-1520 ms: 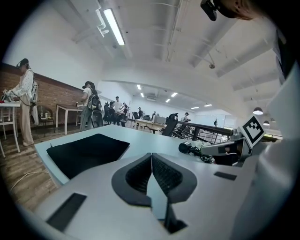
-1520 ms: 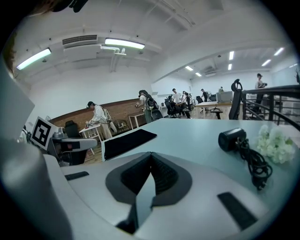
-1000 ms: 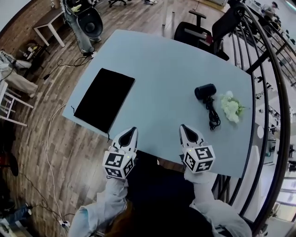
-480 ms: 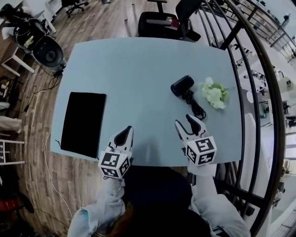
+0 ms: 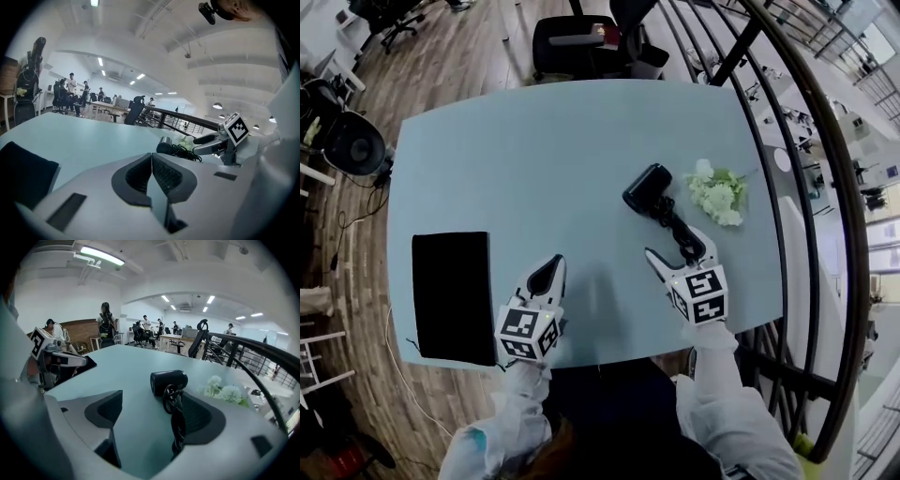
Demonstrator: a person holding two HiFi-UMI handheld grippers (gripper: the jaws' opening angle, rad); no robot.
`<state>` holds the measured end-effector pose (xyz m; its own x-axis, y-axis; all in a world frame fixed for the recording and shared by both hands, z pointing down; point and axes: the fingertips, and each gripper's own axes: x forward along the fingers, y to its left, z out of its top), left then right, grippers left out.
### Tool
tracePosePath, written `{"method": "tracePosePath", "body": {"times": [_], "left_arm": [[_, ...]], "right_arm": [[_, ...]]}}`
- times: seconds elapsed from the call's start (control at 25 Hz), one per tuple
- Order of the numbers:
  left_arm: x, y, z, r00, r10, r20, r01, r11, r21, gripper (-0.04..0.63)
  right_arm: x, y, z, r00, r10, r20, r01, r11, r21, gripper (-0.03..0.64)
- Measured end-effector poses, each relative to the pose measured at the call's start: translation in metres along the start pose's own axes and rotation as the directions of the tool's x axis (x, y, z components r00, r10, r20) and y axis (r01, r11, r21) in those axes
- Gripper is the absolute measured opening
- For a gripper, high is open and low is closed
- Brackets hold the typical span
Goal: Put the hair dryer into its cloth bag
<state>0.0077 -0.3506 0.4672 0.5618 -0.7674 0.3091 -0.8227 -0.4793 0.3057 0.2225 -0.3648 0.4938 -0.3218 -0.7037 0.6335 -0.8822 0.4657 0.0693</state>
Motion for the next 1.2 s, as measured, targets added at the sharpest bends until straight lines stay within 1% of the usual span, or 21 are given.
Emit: {"method": "tracePosePath", "body": {"times": [0.24,0.36,0.48,0.68,0.8,0.88,0.96,1.08,1.12,1.2], "left_arm": [[0.035,0.019,-0.010,0.998,-0.018,-0.062,0.018,1.000,0.000,0.017],[0.046,0.032,-0.012,0.997,-0.019,-0.080,0.019,1.000,-0.008,0.017],[0.048,0.043,-0.020,0.994,-0.014,-0.107,0.011,1.000,-0.029,0.017],[0.054,0.052,-0.026,0.993,-0.024,-0.118,0.017,0.998,-0.060,0.017],[0.057,0.054,-0.029,0.992,-0.023,-0.122,0.015,0.998,-0.066,0.017],[0.058,0.054,-0.033,0.991,-0.021,-0.129,0.013,0.998,-0.065,0.017],[0.058,0.051,-0.036,0.990,-0.022,-0.138,0.014,0.998,-0.062,0.017],[0.057,0.048,-0.038,0.990,-0.014,-0.143,0.005,0.998,-0.065,0.017],[0.057,0.048,-0.038,0.990,-0.010,-0.142,0.001,0.998,-0.064,0.017],[0.056,0.046,-0.038,0.990,-0.004,-0.141,-0.004,0.998,-0.056,0.017]], "right_arm": [[0.036,-0.031,-0.020,0.993,-0.033,-0.114,0.032,0.999,-0.010,0.452],[0.055,-0.044,-0.029,0.985,-0.027,-0.171,0.026,1.000,-0.008,0.459],[0.071,-0.047,-0.045,0.968,0.002,-0.252,-0.002,1.000,0.001,0.461],[0.092,-0.061,-0.058,0.934,-0.012,-0.358,0.011,1.000,-0.006,0.460],[0.097,-0.061,-0.064,0.917,0.041,-0.397,-0.036,0.999,0.019,0.455],[0.098,-0.059,-0.065,0.913,0.076,-0.400,-0.067,0.997,0.037,0.451],[0.097,-0.057,-0.065,0.912,0.098,-0.399,-0.088,0.995,0.043,0.434],[0.095,-0.051,-0.063,0.907,0.112,-0.405,-0.106,0.994,0.038,0.363],[0.095,-0.050,-0.063,0.907,0.111,-0.406,-0.107,0.994,0.031,0.327],[0.092,-0.049,-0.062,0.912,0.092,-0.399,-0.101,0.995,0.000,0.292]]}}
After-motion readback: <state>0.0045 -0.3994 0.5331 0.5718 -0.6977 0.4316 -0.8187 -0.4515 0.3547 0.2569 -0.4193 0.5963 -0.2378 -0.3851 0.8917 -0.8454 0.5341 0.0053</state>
